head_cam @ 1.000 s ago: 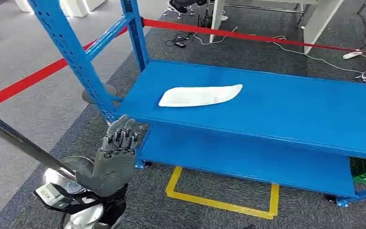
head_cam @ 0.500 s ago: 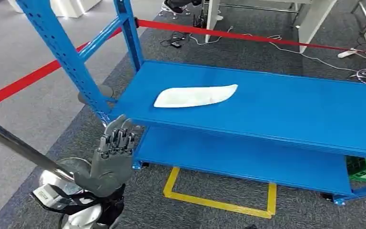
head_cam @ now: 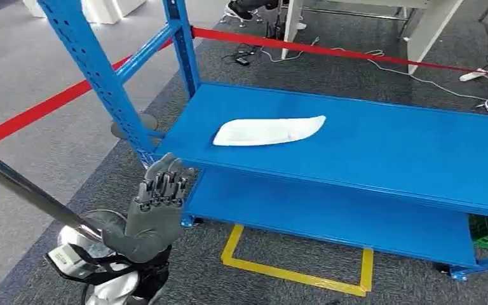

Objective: Take the parts from the cabinet and place them on the table.

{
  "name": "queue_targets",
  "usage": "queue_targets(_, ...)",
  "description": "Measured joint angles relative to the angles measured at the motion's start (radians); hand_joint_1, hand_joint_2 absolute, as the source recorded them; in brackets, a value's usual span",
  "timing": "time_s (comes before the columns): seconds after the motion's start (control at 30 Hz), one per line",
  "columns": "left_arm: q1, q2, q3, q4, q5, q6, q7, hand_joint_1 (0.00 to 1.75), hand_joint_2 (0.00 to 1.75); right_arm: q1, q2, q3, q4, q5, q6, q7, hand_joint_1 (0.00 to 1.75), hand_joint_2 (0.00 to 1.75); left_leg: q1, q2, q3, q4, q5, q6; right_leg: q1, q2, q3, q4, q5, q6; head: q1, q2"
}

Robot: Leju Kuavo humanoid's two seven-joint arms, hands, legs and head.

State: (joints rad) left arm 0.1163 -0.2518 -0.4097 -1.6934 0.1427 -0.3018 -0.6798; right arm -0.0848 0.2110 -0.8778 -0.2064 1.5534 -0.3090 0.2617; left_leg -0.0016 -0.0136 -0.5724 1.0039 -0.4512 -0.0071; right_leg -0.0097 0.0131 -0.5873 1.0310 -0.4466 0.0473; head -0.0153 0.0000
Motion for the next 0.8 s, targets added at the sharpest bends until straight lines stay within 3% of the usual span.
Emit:
queue_targets(0.07, 0.000, 0.000, 0.001, 0.000, 0.001, 0.006, 0.000, 0.00, 0.00, 0.002, -0.001, -0.001, 0.000, 0.000, -0.001, 0.003, 0.00, 0.00, 0.004, 0.000, 0.002, -0.008, 0.005, -0.011, 0.005, 0.000, -0.002, 0.000, 0.001, -0.013, 0.001, 0.000)
queue_targets(0.13, 0.000, 0.000, 0.002, -0.001, 0.000, 0.015, 0.000, 0.00, 0.00, 0.001, -0.001, -0.001, 0.000, 0.000, -0.002, 0.003, 0.00, 0.00, 0.004, 0.002, -0.008, 0.018, -0.023, -0.024, -0.003, -0.001, 0.000, -0.006, 0.006, -0.027, -0.004, 0.000)
queue_targets(0.17, 0.000, 0.000, 0.001, -0.001, -0.011, 0.024, 0.000, 0.00, 0.00, 0.000, -0.001, -0.001, 0.000, 0.000, -0.002, 0.003, 0.00, 0.00, 0.004, 0.002, -0.035, 0.075, -0.059, -0.028, -0.003, -0.001, 0.000, -0.006, 0.005, -0.032, -0.011, 0.000)
queue_targets(0.23, -0.001, 0.003, -0.001, -0.001, -0.019, 0.019, 0.000, 0.00, 0.00, 0.001, -0.001, -0.001, 0.000, 0.000, -0.001, 0.002, 0.00, 0.00, 0.005, 0.002, -0.117, 0.240, -0.131, -0.032, -0.002, -0.004, -0.002, -0.006, 0.002, -0.037, -0.011, 0.000)
queue_targets(0.27, 0.000, 0.004, -0.002, 0.000, -0.017, 0.010, 0.000, 0.00, 0.00, 0.001, -0.002, -0.001, 0.000, 0.001, 0.000, 0.001, 0.00, 0.00, 0.005, 0.003, -0.148, 0.296, -0.142, -0.032, -0.002, -0.003, -0.002, -0.007, -0.009, -0.039, -0.011, 0.000)
queue_targets(0.3, 0.000, 0.004, -0.002, 0.000, -0.016, 0.001, 0.000, 0.00, 0.00, 0.002, -0.003, -0.001, 0.000, 0.001, 0.000, 0.001, 0.00, 0.00, 0.005, 0.002, -0.157, 0.305, -0.126, -0.031, -0.001, -0.002, 0.001, -0.007, -0.014, -0.043, -0.010, 0.000)
queue_targets(0.33, 0.000, 0.004, -0.002, 0.000, -0.017, -0.006, 0.000, 0.00, 0.00, 0.003, -0.003, -0.001, 0.000, 0.002, 0.001, 0.001, 0.00, 0.00, 0.005, 0.003, -0.142, 0.271, -0.089, -0.027, -0.001, -0.002, 0.005, -0.007, -0.015, -0.042, -0.011, 0.000)
queue_targets(0.4, 0.000, 0.004, -0.003, 0.000, -0.021, -0.016, 0.000, 0.00, 0.00, 0.003, -0.003, -0.002, 0.000, 0.002, 0.001, 0.000, 0.00, 0.00, 0.004, 0.003, -0.059, 0.111, -0.003, -0.015, -0.001, -0.002, 0.021, -0.007, -0.016, -0.033, -0.011, 0.000)
queue_targets(0.43, 0.000, 0.004, -0.003, 0.000, -0.022, -0.017, 0.000, 0.00, 0.00, 0.003, -0.003, -0.001, 0.000, 0.002, 0.001, 0.000, 0.00, 0.00, 0.002, 0.006, -0.020, 0.039, 0.020, -0.007, -0.001, -0.001, 0.025, -0.007, -0.019, -0.029, -0.011, 0.000)
queue_targets(0.47, -0.001, 0.003, -0.004, 0.000, -0.023, -0.017, 0.000, 0.00, 0.00, 0.002, -0.003, -0.002, 0.000, 0.002, 0.001, 0.000, 0.00, 0.00, -0.001, 0.008, 0.000, -0.008, -0.003, -0.003, 0.007, 0.000, 0.025, -0.003, -0.027, -0.020, -0.012, 0.000)
queue_targets(0.5, 0.000, 0.003, -0.005, 0.000, -0.023, -0.017, 0.000, 0.00, 0.00, 0.002, -0.004, -0.002, 0.000, 0.002, 0.001, 0.000, 0.00, 0.00, -0.001, 0.007, -0.001, -0.007, -0.006, -0.001, 0.006, -0.001, 0.025, -0.013, -0.028, -0.014, -0.008, 0.000)
queue_targets(0.57, 0.000, 0.003, -0.005, 0.000, -0.023, -0.017, 0.000, 0.00, 0.00, 0.002, -0.004, -0.002, 0.000, 0.002, 0.001, 0.000, 0.00, 0.00, 0.000, 0.003, 0.003, -0.018, -0.012, 0.014, 0.005, -0.003, 0.044, -0.014, -0.017, 0.003, -0.008, 0.000)
queue_targets(0.63, 0.000, 0.001, -0.005, 0.000, -0.023, -0.018, 0.000, 0.00, 0.00, 0.000, -0.004, -0.003, 0.000, 0.002, 0.001, -0.001, 0.00, 0.00, 0.006, 0.003, 0.030, -0.021, -0.013, 0.022, 0.004, -0.005, 0.040, 0.005, -0.037, 0.011, -0.006, 0.000)
queue_targets(0.67, 0.000, 0.001, -0.006, 0.000, -0.023, -0.018, 0.000, 0.00, 0.00, -0.002, -0.004, -0.003, 0.000, 0.002, 0.001, -0.001, 0.00, 0.00, 0.006, 0.005, 0.039, -0.021, -0.017, 0.026, 0.004, -0.005, 0.015, 0.056, -0.053, 0.015, 0.002, 0.000)
queue_targets(0.73, 0.000, 0.001, -0.005, 0.000, -0.023, -0.018, 0.000, 0.00, 0.00, 0.000, -0.004, -0.003, 0.000, 0.002, 0.001, -0.001, 0.00, 0.00, 0.006, 0.008, 0.051, -0.020, -0.025, 0.030, 0.003, -0.005, -0.091, 0.224, -0.109, 0.019, 0.002, 0.000)
queue_targets(0.77, 0.000, 0.001, -0.005, 0.001, -0.023, -0.017, 0.000, 0.00, 0.00, 0.002, -0.004, -0.003, 0.000, 0.002, 0.001, -0.001, 0.00, 0.00, 0.006, 0.007, 0.057, -0.020, -0.031, 0.030, 0.004, -0.005, -0.133, 0.280, -0.138, 0.019, 0.003, 0.000)
queue_targets(0.8, 0.000, 0.000, -0.005, 0.001, -0.020, -0.016, 0.000, 0.00, 0.00, 0.004, -0.004, -0.004, 0.000, 0.002, 0.001, 0.000, 0.00, 0.00, 0.006, 0.004, 0.064, -0.020, -0.038, 0.030, 0.003, -0.005, -0.158, 0.295, -0.142, 0.022, 0.005, 0.000)
